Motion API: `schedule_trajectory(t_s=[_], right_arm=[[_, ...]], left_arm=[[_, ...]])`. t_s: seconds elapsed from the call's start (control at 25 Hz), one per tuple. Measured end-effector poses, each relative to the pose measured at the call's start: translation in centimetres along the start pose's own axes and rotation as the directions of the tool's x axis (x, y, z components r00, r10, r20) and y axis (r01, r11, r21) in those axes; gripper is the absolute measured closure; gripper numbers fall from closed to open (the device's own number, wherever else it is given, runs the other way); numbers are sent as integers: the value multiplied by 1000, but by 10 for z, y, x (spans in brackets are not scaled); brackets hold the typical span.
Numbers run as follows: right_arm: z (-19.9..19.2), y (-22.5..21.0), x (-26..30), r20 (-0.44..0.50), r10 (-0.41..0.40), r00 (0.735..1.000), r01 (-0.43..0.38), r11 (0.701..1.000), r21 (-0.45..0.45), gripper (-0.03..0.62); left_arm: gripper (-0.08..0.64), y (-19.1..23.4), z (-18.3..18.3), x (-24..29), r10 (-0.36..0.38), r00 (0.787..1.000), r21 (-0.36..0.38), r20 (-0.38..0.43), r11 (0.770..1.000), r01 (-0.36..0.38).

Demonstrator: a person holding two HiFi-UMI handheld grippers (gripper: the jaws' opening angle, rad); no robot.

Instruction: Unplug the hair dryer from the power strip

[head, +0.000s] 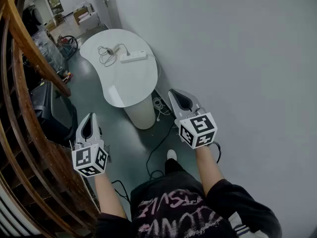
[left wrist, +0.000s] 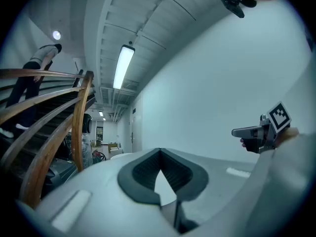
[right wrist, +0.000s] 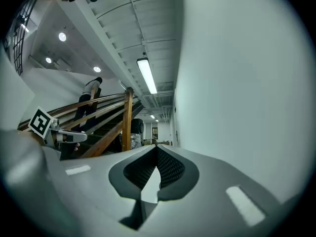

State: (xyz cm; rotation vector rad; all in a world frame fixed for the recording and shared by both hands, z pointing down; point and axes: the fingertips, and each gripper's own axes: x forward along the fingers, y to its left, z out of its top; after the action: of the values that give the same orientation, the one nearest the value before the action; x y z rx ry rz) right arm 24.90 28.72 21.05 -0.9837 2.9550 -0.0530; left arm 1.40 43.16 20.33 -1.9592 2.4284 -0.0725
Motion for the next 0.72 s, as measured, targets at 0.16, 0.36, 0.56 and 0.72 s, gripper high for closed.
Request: schedule_trajectory(t_s=[0.16,0.36,0.56,0.72], right_arm=[[-4,-3,1,-5,3,1000,-3,1000,1,583],[-7,-10,6,-7,-3,1000,3,1000,8,582],[-16,-16,6,-17,-8,1000,8,1000,12,583],[-25,-25,16,-33,-14,999,14,1000,27,583]], left_arm=[[560,-3,-4,4,-2,1000,-9,-3,1000,2],[559,-6,-9,12,-8,1000,-12,-14,1000,7],[560,-8,-16,18,-11,1000,-34,-17,999,10],[560,-9,-25,31,-15,999,-33,-39,999,14]])
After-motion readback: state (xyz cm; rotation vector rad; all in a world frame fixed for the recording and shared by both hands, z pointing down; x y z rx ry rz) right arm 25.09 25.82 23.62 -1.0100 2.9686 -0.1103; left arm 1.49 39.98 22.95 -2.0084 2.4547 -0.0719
